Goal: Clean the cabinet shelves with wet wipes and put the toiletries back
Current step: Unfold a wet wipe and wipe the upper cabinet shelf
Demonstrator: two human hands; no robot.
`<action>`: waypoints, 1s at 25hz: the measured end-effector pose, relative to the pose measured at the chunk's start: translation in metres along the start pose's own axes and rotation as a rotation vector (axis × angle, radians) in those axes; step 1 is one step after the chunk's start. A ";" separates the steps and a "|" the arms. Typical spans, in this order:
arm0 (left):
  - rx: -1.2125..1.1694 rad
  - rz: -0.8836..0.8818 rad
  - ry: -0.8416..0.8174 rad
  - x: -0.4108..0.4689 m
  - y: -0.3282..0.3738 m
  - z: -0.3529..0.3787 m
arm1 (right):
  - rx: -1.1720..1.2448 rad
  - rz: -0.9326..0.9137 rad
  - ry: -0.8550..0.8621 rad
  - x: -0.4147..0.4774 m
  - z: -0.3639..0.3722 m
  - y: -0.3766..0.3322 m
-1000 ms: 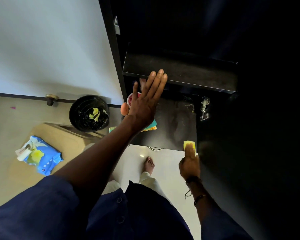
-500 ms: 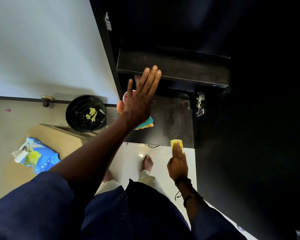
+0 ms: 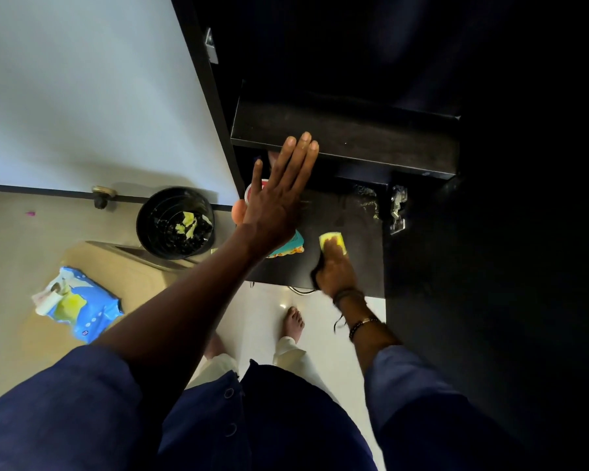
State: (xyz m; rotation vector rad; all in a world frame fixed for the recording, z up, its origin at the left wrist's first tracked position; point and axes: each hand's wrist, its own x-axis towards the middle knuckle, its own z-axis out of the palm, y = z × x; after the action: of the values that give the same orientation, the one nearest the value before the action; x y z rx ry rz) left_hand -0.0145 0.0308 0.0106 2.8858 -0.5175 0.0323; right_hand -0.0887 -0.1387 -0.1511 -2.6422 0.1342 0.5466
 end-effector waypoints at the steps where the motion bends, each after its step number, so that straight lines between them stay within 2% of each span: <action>1: 0.007 0.000 0.001 0.000 0.000 0.000 | -0.028 -0.057 0.011 -0.019 0.013 0.001; 4: 0.011 0.003 -0.006 0.001 -0.001 -0.001 | -0.096 -0.099 -0.088 -0.076 0.024 0.022; 6: 0.008 0.000 -0.009 0.001 0.000 -0.001 | -0.086 -0.040 -0.080 -0.079 0.005 0.040; 9: 0.002 -0.007 -0.012 0.001 0.001 0.000 | 0.021 0.114 -0.089 -0.031 -0.031 0.053; 11: 0.003 -0.020 -0.007 0.001 0.002 0.001 | 0.024 0.112 -0.076 0.012 -0.050 0.046; 15: 0.001 -0.030 0.023 0.000 0.005 0.001 | 0.010 0.073 -0.185 0.053 -0.048 0.006; 17: -0.009 -0.030 0.024 0.001 0.004 0.002 | -0.023 -0.059 -0.158 0.038 -0.024 -0.006; 19: -0.010 -0.030 0.031 0.001 0.004 0.003 | -0.067 -0.139 -0.060 0.005 0.007 0.002; 23: -0.025 -0.036 0.041 0.002 0.005 0.005 | -0.091 -0.218 -0.065 -0.079 0.021 0.040; 25: -0.032 -0.032 0.038 0.002 0.005 0.005 | -0.108 -0.138 -0.043 -0.086 0.011 0.058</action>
State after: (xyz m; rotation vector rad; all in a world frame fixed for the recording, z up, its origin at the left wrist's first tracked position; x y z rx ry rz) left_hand -0.0146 0.0246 0.0071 2.8562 -0.4602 0.0730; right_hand -0.1815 -0.1861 -0.1492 -2.7162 -0.0923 0.5782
